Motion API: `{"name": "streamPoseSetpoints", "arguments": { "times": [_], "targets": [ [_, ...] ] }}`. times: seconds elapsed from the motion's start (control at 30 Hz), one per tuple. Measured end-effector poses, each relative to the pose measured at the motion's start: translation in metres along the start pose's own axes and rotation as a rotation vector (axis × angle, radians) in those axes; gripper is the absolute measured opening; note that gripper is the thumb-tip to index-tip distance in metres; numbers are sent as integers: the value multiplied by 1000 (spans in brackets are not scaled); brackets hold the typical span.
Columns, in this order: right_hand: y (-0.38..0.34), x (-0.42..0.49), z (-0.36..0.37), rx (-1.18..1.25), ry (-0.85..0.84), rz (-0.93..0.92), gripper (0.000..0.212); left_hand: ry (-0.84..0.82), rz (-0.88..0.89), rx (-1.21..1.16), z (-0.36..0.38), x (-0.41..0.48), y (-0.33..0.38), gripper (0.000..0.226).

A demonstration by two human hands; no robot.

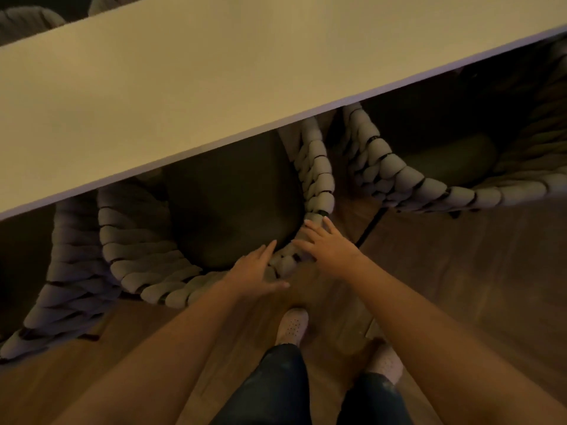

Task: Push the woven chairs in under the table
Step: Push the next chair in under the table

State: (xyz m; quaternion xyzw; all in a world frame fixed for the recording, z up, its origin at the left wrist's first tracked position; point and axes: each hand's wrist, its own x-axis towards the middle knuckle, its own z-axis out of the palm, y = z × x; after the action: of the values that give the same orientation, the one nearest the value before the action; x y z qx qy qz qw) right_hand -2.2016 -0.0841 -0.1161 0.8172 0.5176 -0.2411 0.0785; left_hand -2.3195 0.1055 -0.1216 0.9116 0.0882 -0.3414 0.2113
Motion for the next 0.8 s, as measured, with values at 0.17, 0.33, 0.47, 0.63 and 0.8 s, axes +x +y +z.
{"name": "streamPoseSetpoints", "arguments": {
  "times": [0.17,0.33,0.47,0.63,0.8],
  "targets": [
    [74,-70,8,177,168,163,78,255,155,156,-7,35,97,98],
    [201,-186,42,165,237,377,82,395,253,298,6,76,233,95],
    [302,-292,68,150,224,507,86,402,276,299,29,105,361,93],
    [391,-381,90,151,143,649,88,375,368,319,47,132,490,84],
    [475,-429,102,182,150,711,91,331,400,365,38,183,589,81]
  ]
}}
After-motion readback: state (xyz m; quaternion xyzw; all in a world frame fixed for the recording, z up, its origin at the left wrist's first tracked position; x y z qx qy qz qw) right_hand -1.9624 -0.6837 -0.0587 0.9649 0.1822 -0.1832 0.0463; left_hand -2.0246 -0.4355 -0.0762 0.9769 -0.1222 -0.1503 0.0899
